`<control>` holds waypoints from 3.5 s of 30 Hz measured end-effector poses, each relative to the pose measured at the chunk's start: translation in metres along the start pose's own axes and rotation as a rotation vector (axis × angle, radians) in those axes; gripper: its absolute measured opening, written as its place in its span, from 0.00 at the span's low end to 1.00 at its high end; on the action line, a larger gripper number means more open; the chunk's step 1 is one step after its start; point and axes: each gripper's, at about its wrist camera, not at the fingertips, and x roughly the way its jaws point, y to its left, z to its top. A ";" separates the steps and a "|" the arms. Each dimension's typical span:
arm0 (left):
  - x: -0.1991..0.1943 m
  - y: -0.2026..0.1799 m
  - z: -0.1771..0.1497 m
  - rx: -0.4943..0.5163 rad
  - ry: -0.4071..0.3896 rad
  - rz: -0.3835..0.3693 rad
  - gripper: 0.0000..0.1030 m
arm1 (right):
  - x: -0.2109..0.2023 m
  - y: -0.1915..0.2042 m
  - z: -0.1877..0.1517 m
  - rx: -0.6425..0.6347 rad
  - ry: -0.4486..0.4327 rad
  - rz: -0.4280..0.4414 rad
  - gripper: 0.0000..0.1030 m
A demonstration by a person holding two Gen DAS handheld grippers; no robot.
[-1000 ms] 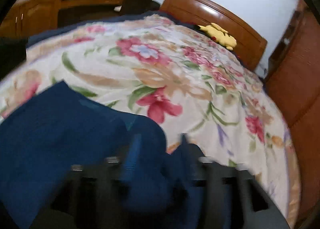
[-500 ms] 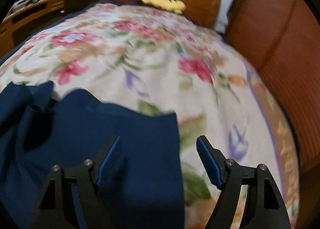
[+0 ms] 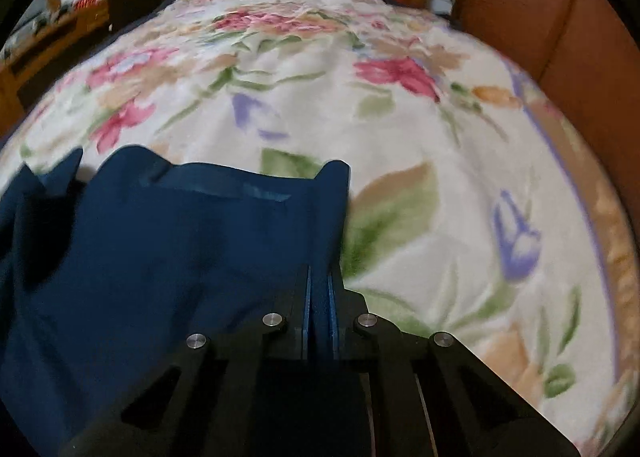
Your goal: Fold large clothes
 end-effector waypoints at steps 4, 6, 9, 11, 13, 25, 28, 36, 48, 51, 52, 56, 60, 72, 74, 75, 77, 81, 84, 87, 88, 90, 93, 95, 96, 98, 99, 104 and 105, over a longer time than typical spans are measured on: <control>0.004 0.002 -0.002 -0.011 0.018 0.001 0.82 | -0.024 -0.025 0.001 0.070 -0.086 -0.270 0.02; 0.004 0.003 -0.002 -0.017 0.022 -0.001 0.82 | -0.015 -0.050 -0.003 0.160 -0.029 -0.229 0.02; 0.003 0.003 -0.002 -0.020 0.018 -0.001 0.82 | -0.021 -0.055 -0.009 0.146 -0.052 -0.258 0.03; 0.002 0.003 -0.002 -0.020 0.011 -0.002 0.82 | -0.027 -0.054 -0.012 0.136 -0.057 -0.262 0.21; 0.000 0.004 -0.002 -0.019 -0.001 -0.003 0.82 | -0.041 -0.050 -0.016 0.121 -0.085 -0.233 0.45; -0.018 0.007 0.005 -0.038 -0.070 -0.002 0.82 | -0.113 0.043 -0.070 -0.105 -0.179 0.089 0.63; -0.019 0.010 0.005 -0.045 -0.075 -0.010 0.83 | -0.127 0.074 -0.076 -0.177 -0.182 0.160 0.63; -0.033 0.020 0.002 -0.056 -0.117 -0.011 1.00 | -0.140 0.121 -0.114 -0.247 -0.154 0.266 0.63; -0.045 0.030 -0.001 -0.056 -0.148 0.002 1.00 | -0.166 0.117 -0.145 -0.223 -0.164 0.254 0.63; -0.049 0.028 0.000 -0.045 -0.161 0.008 1.00 | -0.175 0.118 -0.152 -0.230 -0.173 0.242 0.63; -0.049 0.026 0.000 -0.041 -0.164 0.008 1.00 | -0.177 0.120 -0.156 -0.239 -0.182 0.236 0.63; -0.049 0.017 0.001 -0.035 -0.167 -0.013 1.00 | -0.149 0.140 -0.169 -0.311 -0.113 0.210 0.63; -0.043 0.001 0.001 -0.008 -0.154 -0.040 1.00 | -0.151 0.147 -0.168 -0.296 -0.135 0.202 0.63; -0.046 -0.058 -0.006 0.087 -0.146 -0.115 1.00 | -0.190 0.098 -0.180 -0.176 -0.185 0.202 0.63; -0.046 -0.068 -0.006 0.098 -0.145 -0.133 1.00 | -0.190 0.090 -0.187 -0.153 -0.180 0.167 0.63; -0.046 -0.071 -0.005 0.100 -0.144 -0.143 1.00 | -0.188 0.085 -0.189 -0.134 -0.171 0.157 0.63; -0.044 -0.079 -0.004 0.108 -0.140 -0.157 1.00 | -0.180 0.084 -0.194 -0.121 -0.141 0.133 0.63; -0.032 -0.093 -0.003 0.128 -0.115 -0.173 1.00 | -0.168 0.098 -0.200 -0.126 -0.125 0.158 0.63; -0.025 -0.100 -0.003 0.146 -0.095 -0.173 1.00 | -0.168 0.108 -0.203 -0.120 -0.151 0.148 0.63; -0.021 -0.103 -0.002 0.155 -0.074 -0.187 1.00 | -0.171 0.111 -0.207 -0.112 -0.158 0.150 0.64; -0.018 -0.105 -0.002 0.165 -0.060 -0.195 1.00 | -0.171 0.112 -0.207 -0.113 -0.159 0.148 0.64; -0.014 -0.108 -0.003 0.179 -0.039 -0.193 1.00 | -0.174 0.117 -0.205 -0.114 -0.160 0.136 0.64; -0.008 -0.112 -0.006 0.197 -0.013 -0.177 1.00 | -0.188 0.104 -0.214 -0.093 -0.174 0.125 0.64; -0.006 -0.114 -0.008 0.205 0.002 -0.170 1.00 | -0.198 0.096 -0.217 -0.060 -0.189 0.116 0.64; -0.005 -0.115 -0.009 0.207 0.006 -0.169 1.00 | -0.203 0.091 -0.220 -0.045 -0.198 0.104 0.64; -0.004 -0.114 -0.009 0.204 0.014 -0.171 1.00 | -0.208 0.083 -0.224 -0.014 -0.212 0.079 0.64; -0.003 -0.114 -0.009 0.202 0.017 -0.174 1.00 | -0.207 0.077 -0.228 0.004 -0.204 0.077 0.64; -0.003 -0.116 -0.010 0.207 0.021 -0.168 1.00 | -0.208 0.063 -0.234 0.085 -0.189 0.036 0.64; -0.003 -0.116 -0.011 0.209 0.021 -0.165 1.00 | -0.206 0.061 -0.233 0.102 -0.182 0.040 0.64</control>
